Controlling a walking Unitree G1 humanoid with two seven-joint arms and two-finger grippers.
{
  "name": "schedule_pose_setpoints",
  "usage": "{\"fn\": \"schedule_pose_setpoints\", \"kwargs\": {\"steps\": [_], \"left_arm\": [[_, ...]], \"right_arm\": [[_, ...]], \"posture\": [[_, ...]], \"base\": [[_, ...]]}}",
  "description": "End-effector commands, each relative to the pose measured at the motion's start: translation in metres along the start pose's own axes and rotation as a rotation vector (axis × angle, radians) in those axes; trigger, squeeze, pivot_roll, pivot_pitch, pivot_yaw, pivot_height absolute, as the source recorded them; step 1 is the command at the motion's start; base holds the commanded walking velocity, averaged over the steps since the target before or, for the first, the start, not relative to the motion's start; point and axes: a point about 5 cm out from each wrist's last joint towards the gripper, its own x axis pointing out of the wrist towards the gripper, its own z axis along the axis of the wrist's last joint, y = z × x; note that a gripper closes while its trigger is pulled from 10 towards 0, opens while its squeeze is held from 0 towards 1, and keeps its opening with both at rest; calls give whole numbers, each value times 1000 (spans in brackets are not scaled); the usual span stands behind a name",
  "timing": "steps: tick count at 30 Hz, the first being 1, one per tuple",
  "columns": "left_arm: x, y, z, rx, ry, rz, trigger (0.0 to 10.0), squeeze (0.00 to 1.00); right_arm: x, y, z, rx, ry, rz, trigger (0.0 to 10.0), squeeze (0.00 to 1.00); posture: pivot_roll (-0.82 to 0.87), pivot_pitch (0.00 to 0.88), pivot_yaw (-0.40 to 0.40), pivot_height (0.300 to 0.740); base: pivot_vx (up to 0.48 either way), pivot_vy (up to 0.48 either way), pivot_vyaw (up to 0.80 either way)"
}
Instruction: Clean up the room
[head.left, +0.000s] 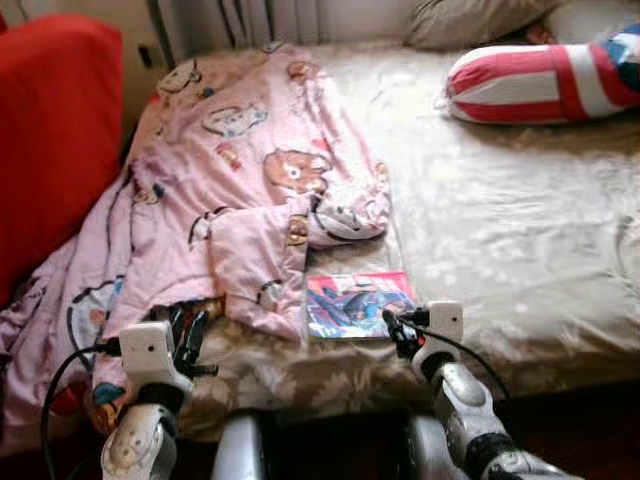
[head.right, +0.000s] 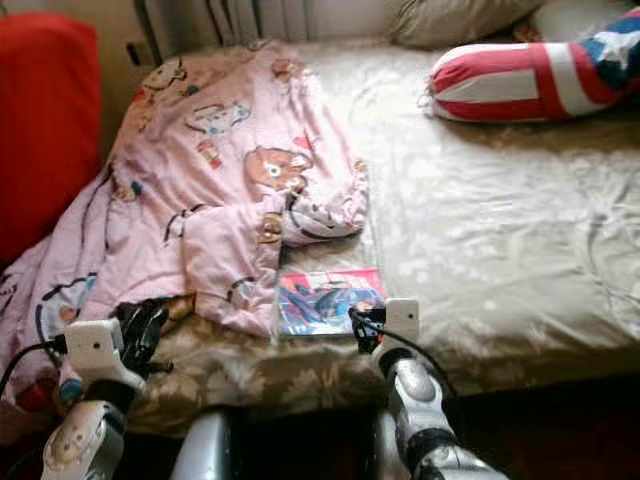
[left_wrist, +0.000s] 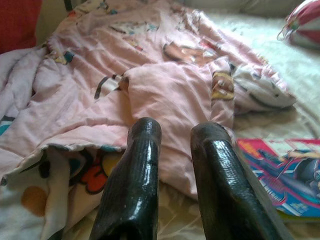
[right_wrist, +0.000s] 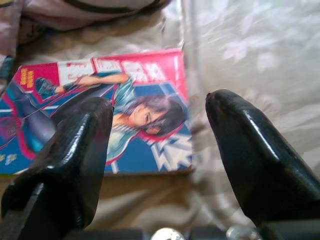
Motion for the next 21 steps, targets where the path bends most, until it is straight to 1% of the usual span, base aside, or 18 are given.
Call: {"fn": "schedule_pose_setpoints", "kwargs": {"steps": [1,16,19,21], "left_arm": [[-4,9,-4,17,20,29,10000,0],[-4,8,-3,13,14,29,10000,0],[-3,8,-4,12,13,29,10000,0],[-3,8,-4,10,12,30,10000,0]], "right_arm": [[3,13,2,5,-13,37,10000,0],[3,15,1,-9,-9,60,10000,0],[3,16,3,-35,-20,71,10000,0],[4,17,8,-56,-48,74,10000,0]], "posture": [[174,99,9,552],[173,96,5,552],[172,95,4,552],[173,95,3,552]], "base": [[307,0,0],[364,0,0],[405,0,0],[403,0,0]]}}
